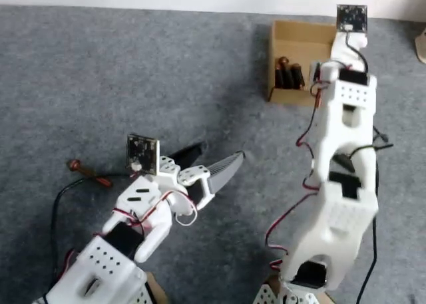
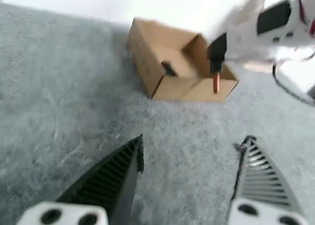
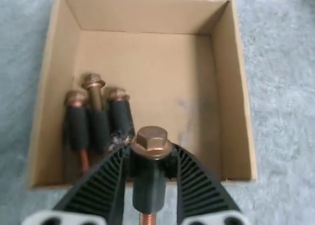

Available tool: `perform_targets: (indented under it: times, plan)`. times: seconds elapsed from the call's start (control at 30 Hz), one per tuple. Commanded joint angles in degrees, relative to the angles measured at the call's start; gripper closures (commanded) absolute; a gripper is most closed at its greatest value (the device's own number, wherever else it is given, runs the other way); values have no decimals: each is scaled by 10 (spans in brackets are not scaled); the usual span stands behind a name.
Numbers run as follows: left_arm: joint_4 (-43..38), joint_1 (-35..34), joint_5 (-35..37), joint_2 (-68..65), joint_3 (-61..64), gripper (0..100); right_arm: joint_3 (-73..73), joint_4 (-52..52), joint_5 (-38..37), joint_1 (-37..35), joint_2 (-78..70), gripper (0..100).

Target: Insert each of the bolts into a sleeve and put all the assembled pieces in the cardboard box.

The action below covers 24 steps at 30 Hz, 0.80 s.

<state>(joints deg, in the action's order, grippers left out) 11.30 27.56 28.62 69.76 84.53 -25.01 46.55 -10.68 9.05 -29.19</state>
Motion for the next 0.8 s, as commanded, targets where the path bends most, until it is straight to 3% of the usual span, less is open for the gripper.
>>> perform_targets:
  times: [0.0,0.23,0.43,0.77]
  plan:
    - [-17,3,-2,-74,-52,702,-179,42,5,7,-51,994]
    - [-63,2,-2,-240,-99,702,-409,66,5,7,-217,994]
    - [-62,1,-2,-261,-110,702,-538,59,6,3,-309,994]
    - [-62,-26,-2,-261,-114,702,-545,44,44,4,-372,994]
